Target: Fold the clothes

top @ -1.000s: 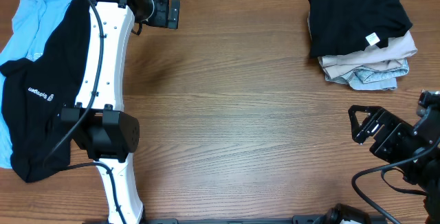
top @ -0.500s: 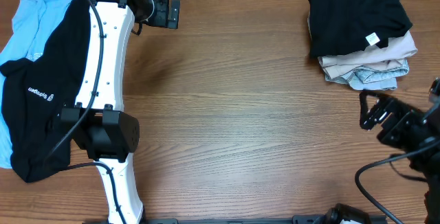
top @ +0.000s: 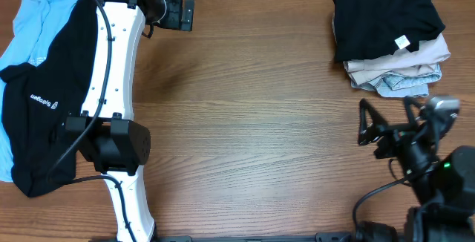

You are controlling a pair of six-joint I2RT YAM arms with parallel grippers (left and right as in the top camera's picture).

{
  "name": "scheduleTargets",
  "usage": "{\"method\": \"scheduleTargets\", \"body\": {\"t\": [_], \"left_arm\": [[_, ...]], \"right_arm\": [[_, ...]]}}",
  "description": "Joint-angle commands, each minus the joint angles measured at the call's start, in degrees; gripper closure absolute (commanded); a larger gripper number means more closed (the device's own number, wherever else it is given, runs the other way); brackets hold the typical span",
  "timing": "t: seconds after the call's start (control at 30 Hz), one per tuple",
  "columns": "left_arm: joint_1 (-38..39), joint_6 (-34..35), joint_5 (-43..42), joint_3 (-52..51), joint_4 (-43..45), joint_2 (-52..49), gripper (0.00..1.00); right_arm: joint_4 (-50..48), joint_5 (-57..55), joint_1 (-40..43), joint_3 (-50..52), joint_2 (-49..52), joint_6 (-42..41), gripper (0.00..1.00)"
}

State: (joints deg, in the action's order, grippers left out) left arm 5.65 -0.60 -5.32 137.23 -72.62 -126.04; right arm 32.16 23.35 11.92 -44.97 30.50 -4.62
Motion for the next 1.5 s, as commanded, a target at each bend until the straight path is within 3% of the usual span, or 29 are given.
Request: {"method": "scheduleTargets", "body": {"t": [0.0, 0.37, 0.87, 1.03, 1.47], "left_arm": [[0.0, -0.7, -0.4, 0.8, 0.0, -0.2, 0.0], [0.0, -0.7, -0.4, 0.8, 0.0, -0.2, 0.0], [0.0, -0.7, -0.5, 0.8, 0.0, -0.2, 0.0], [0.0, -0.7, -0.4, 0.8, 0.0, -0.2, 0.0], [0.0, -0.7, -0.4, 0.8, 0.0, -0.2, 0.0]], "right_arm": [[-2.6, 0.3, -1.4, 6.3, -4.1, 0.4, 0.0], [-21.4, 0.2, -3.3, 24.2, -15.9, 0.4, 0.0], [-29.9, -6.8, -8.5, 39.9, -25.5, 1.6, 0.0], [-30.4, -6.8, -9.4, 42.1, -28.7, 6.6, 0.0], [-29.4, -5.3, -9.5, 44.5, -30.4, 6.4, 0.0]]}}
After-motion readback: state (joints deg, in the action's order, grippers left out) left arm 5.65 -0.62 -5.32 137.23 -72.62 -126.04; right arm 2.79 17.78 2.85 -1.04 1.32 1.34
